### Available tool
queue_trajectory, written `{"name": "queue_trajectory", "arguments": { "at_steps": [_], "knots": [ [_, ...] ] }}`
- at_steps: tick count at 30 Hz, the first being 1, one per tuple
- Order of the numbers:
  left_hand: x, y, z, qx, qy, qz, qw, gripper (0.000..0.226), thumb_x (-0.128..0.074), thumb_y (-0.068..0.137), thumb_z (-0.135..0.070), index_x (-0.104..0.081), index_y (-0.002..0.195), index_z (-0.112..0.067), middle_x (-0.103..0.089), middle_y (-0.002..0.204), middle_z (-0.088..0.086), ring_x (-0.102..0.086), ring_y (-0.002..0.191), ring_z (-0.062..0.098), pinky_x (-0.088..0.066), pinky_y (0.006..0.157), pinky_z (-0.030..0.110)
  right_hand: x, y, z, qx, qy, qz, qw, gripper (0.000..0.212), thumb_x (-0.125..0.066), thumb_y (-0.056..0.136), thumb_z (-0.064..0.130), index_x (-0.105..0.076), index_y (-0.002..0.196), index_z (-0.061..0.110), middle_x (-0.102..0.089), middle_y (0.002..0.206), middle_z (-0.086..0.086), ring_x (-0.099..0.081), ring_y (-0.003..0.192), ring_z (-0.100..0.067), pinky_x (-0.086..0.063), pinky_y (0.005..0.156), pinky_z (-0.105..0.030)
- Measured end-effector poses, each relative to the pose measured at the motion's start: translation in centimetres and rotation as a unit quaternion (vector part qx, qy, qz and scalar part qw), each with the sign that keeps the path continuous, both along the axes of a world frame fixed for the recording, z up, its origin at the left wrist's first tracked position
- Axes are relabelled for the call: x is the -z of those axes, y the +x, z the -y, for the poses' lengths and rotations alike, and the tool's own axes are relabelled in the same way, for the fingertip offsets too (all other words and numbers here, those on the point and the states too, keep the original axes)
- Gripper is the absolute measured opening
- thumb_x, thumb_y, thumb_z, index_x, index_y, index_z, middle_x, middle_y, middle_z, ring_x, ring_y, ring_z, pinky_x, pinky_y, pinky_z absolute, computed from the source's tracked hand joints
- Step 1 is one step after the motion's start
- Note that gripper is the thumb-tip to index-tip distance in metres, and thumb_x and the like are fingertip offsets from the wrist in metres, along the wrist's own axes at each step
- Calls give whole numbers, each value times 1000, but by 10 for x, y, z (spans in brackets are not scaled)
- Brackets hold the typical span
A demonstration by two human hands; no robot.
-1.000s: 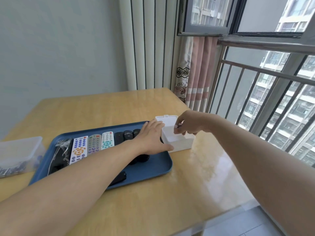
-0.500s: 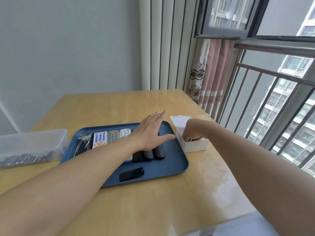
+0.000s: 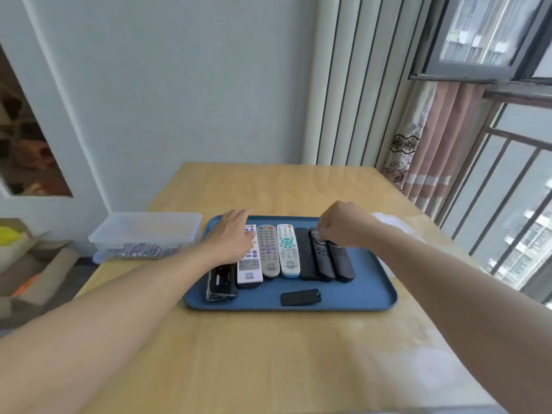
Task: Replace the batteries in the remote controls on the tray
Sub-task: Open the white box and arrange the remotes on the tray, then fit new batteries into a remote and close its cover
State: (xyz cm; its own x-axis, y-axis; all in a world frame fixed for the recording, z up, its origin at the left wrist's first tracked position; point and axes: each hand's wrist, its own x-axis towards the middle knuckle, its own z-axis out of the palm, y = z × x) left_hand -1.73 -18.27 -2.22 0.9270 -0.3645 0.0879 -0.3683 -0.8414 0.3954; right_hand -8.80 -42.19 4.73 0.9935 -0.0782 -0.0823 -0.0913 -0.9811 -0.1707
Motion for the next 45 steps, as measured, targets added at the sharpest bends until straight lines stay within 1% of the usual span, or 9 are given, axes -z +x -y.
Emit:
{"name": "queue_trajectory", "arguments": {
  "at_steps": [3,12,17,21,23,26,35,41,45],
  "knots": [
    [8,-10,-20,7,-3,-8,1000,61,-43,106,-24,-18,160,-13,-18,168,4,-10,155,19,-13,126,37,17,4,-41,-50,4,49,998,34,-61,96,35,-66,129,28,-67,127,3,-64,108,-21,-57,86,-37],
    [-26,-27,-92,19,-57,123,991,67,-54,94,-13,-31,156,-22,-32,163,3,-21,153,16,-14,122,29,34,32,-144,-171,102,135,970,36,-62,94,32,-63,130,32,-63,131,6,-61,113,-19,-53,91,-42],
    [-28,-1,-186,38,108,160,980,94,-57,83,-75,-27,158,-26,-29,164,-5,-13,155,10,3,127,38,34,42,-211,-285,8,152,946,57,-59,95,42,-46,149,30,-48,152,4,-44,138,-21,-40,110,-37],
    [-14,4,-239,13,215,80,973,104,-63,83,-71,-14,162,-26,-12,169,-7,-3,156,11,0,126,33,48,47,-251,-296,-87,133,942,48,-56,92,27,-50,140,23,-56,140,-1,-53,127,-30,-48,90,-36],
    [-4,4,-245,-15,135,58,989,98,-69,87,-57,-15,161,-22,-15,169,-3,-10,156,13,-6,122,27,54,49,-259,-288,-124,157,936,38,-54,88,12,-57,124,20,-64,117,0,-61,104,-29,-40,66,-32],
    [10,8,-247,-82,-16,45,996,109,-81,78,-52,-16,161,-24,-24,167,-2,-25,152,17,-21,120,30,51,49,-265,-282,-169,182,927,30,-50,85,4,-57,112,17,-67,99,-2,-55,76,-27,-30,59,-32],
    [32,12,-240,-177,-295,-28,938,145,-100,56,-23,-1,161,-37,-38,151,-10,-39,127,3,-32,99,21,29,52,-268,-319,-238,177,900,41,-55,80,13,-59,120,16,-62,82,-3,-52,68,-30,-34,57,-31],
    [35,13,-243,-184,-313,-61,930,147,-98,61,-25,11,158,-43,-33,160,-4,-40,137,13,-34,100,24,-7,83,-254,-277,-79,181,940,62,-52,86,23,-47,145,40,-69,126,-4,-65,110,-31,-51,80,-32],
    [28,15,-244,-155,-296,-77,939,145,-97,60,-32,9,158,-46,-24,166,-2,-32,148,16,-33,100,22,-6,121,-234,-182,-14,307,934,53,-52,91,-1,-62,134,28,-61,132,-2,-50,122,-26,-42,95,-33]
  ]
}}
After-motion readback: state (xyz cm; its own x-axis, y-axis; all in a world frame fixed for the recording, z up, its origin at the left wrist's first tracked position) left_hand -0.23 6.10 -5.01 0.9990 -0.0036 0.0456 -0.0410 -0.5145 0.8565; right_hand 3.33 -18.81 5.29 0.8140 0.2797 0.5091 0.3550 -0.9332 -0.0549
